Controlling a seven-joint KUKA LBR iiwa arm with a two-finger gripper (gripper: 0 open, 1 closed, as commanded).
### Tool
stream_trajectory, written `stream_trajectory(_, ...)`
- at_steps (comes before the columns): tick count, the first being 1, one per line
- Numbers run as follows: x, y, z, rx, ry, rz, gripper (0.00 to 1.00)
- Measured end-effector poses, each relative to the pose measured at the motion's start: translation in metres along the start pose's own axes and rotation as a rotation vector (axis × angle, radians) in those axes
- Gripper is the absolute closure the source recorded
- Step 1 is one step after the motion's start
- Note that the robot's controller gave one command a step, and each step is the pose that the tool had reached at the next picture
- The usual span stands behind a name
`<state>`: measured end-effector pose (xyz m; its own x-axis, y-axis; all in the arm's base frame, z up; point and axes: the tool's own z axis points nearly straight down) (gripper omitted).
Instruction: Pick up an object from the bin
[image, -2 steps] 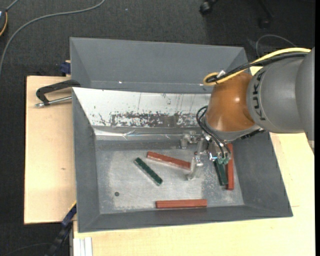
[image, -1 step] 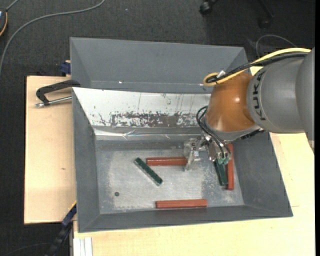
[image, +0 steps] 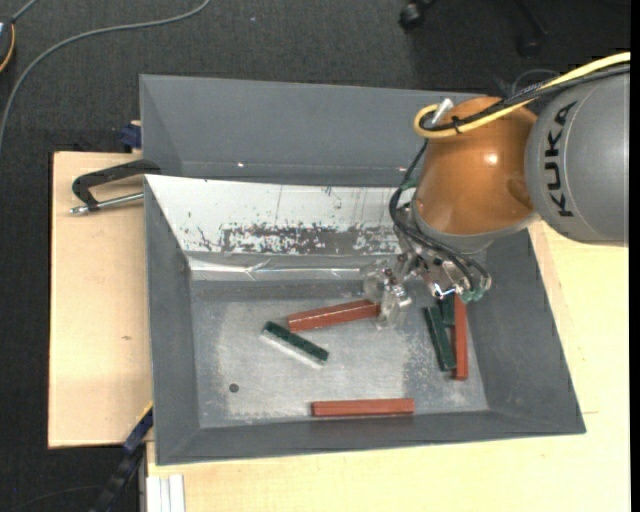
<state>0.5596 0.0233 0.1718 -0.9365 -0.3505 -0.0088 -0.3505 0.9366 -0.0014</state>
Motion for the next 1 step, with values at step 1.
stream_trajectory(1,0.0009,0.0011,-0.0613,0.002,-0.004,0.003,1.00)
